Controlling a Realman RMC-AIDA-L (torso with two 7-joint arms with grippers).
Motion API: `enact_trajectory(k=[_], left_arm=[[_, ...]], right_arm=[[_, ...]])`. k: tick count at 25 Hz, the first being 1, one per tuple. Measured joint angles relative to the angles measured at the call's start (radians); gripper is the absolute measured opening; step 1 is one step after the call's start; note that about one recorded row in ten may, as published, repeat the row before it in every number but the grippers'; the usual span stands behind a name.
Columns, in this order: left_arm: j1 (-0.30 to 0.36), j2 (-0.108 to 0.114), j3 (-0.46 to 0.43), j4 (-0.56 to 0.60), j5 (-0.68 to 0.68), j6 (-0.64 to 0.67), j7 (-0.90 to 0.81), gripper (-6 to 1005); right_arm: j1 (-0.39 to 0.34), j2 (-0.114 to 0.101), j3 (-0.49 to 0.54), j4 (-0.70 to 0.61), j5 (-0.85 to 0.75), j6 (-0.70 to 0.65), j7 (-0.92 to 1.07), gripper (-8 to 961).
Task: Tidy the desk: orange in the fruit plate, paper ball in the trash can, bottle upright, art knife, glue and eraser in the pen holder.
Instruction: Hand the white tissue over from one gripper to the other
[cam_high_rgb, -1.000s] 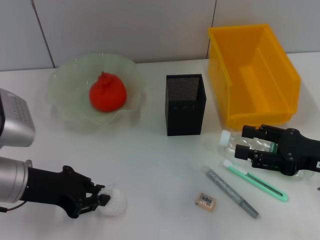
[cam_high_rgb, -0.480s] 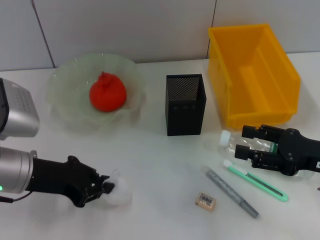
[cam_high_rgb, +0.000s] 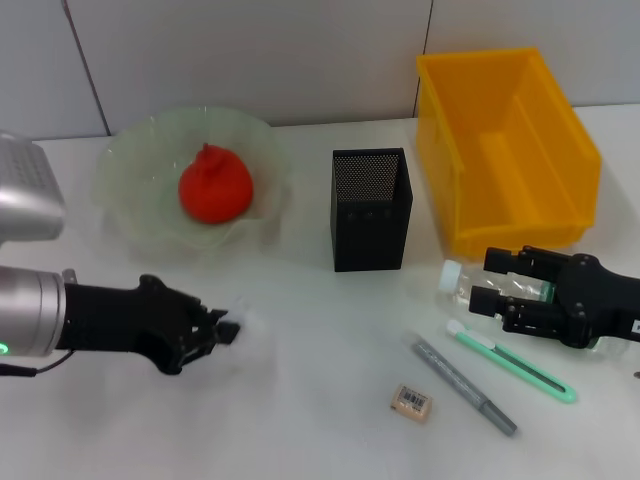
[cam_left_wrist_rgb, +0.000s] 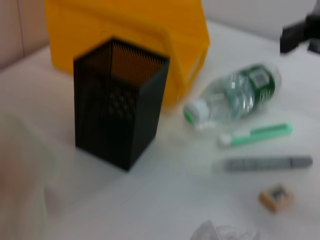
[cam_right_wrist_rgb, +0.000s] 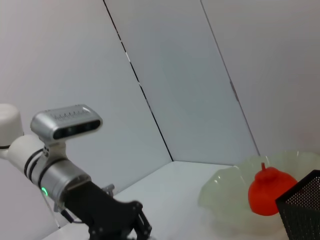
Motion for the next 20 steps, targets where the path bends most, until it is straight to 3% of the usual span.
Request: enact_trajectory(k=[20], left_arm=[[0.038, -0.004, -0.003, 0.011, -0.407, -0.009, 0.089, 91]], right_arm=[[0.025, 0.002, -0.007, 0.0, 0.0, -0.025, -0.075, 748]])
